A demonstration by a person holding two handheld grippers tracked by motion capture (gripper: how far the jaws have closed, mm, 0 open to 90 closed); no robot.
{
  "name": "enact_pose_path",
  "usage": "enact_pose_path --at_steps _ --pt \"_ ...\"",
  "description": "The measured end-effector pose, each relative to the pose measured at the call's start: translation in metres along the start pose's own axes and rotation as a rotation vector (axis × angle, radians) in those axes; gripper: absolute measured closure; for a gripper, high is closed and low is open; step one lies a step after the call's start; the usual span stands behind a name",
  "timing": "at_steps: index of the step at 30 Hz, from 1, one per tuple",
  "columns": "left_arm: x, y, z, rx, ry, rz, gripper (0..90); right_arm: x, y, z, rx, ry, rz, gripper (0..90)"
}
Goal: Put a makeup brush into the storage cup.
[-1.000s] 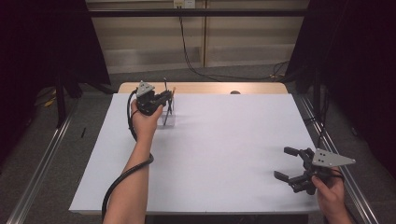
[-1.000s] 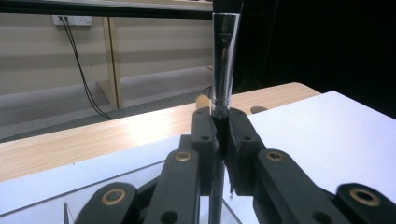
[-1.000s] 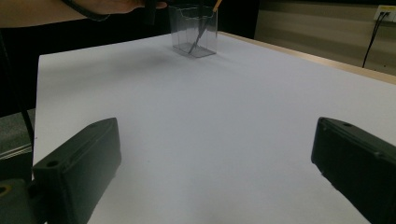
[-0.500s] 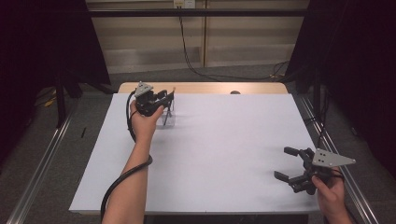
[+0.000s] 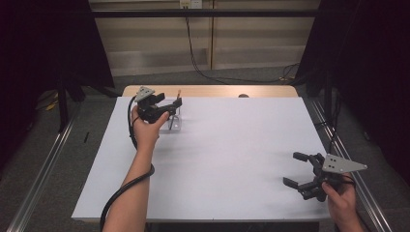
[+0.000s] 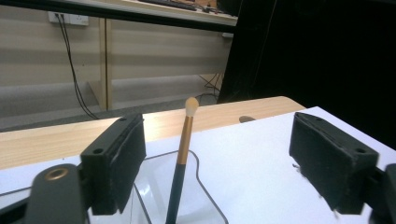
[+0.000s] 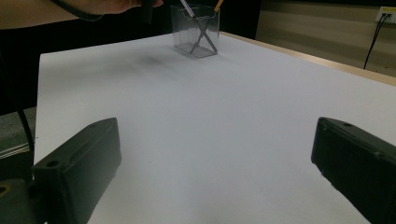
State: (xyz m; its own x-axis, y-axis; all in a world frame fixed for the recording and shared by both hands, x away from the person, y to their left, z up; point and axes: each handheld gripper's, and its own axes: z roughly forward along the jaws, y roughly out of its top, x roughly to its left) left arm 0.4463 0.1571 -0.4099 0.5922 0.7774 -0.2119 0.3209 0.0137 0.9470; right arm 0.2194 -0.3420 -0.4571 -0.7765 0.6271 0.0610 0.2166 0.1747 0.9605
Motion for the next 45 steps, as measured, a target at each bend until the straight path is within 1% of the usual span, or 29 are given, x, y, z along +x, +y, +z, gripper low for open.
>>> enact_pose_path --at_steps 3,5,8,9,11,13,18,20,23,24,26,27,28,29,36,38,40,41,45 --pt "0.0 0.0 -0.002 -0.018 -0.007 0.008 14.9 0.0 0.0 0.0 -0.002 -0.001 0.0 1.0" --pt "0.0 0.0 -0.003 -0.02 -0.011 0.008 12.3 0.0 0.0 0.0 -0.001 -0.004 -0.001 1.0" --pt "0.0 0.0 -0.005 -0.021 -0.018 -0.006 9.9 0.0 0.001 0.001 0.002 -0.001 -0.001 0.9" --pt "0.0 0.0 -0.005 -0.024 -0.027 -0.007 9.1 0.0 0.001 0.001 0.002 0.0 -0.001 1.0" --pt "0.0 0.0 -0.007 -0.024 -0.029 0.0 7.7 0.0 0.001 0.001 0.001 -0.002 -0.001 1.0" --pt "0.0 0.0 -0.008 -0.024 -0.04 -0.006 6.8 0.0 0.001 0.001 0.003 -0.002 -0.002 0.9" --pt "-0.001 -0.001 -0.011 -0.029 -0.065 0.012 3.2 0.0 0.001 0.001 0.002 -0.001 -0.001 0.9" --pt "-0.003 -0.001 -0.013 -0.038 -0.074 0.011 2.0 0.001 0.001 0.001 -0.002 -0.002 0.001 1.0" --pt "-0.003 -0.003 -0.016 -0.042 -0.089 0.007 1.6 0.001 0.001 0.002 0.004 0.0 -0.003 1.0" --pt "-0.003 -0.003 -0.017 -0.037 -0.095 0.013 1.6 0.001 0.001 0.002 0.003 -0.001 -0.005 1.0" --pt "-0.003 -0.005 -0.019 -0.033 -0.1 0.012 1.1 0.002 0.001 0.002 0.001 0.001 -0.004 1.0" --pt "-0.003 -0.005 -0.02 -0.029 -0.101 0.019 1.1 0.002 0.001 0.001 -0.001 -0.001 -0.005 1.0" --pt "-0.003 -0.007 -0.02 -0.036 -0.105 0.007 1.1 0.002 0.001 0.001 -0.001 -0.003 -0.004 1.0" --pt "-0.003 -0.008 -0.021 -0.027 -0.102 0.015 1.1 0.002 0.001 0.001 0.0 -0.004 -0.004 0.9" --pt "-0.002 -0.017 -0.027 -0.022 -0.107 0.019 1.2 0.002 0.001 0.001 0.001 -0.004 -0.002 0.9" --pt "-0.002 -0.019 -0.029 -0.026 -0.11 0.018 1.1 0.002 0.0 0.002 0.002 -0.001 -0.003 0.9" --pt "-0.002 -0.021 -0.031 -0.024 -0.114 0.026 1.3 0.002 0.0 0.002 0.002 0.0 -0.004 1.0" --pt "-0.002 -0.023 -0.032 -0.026 -0.109 0.026 1.3 0.002 0.0 0.001 0.002 0.0 -0.003 0.9" --pt "-0.002 -0.027 -0.036 -0.029 -0.116 0.022 1.3 0.002 0.001 0.0 0.001 -0.002 -0.003 1.0"
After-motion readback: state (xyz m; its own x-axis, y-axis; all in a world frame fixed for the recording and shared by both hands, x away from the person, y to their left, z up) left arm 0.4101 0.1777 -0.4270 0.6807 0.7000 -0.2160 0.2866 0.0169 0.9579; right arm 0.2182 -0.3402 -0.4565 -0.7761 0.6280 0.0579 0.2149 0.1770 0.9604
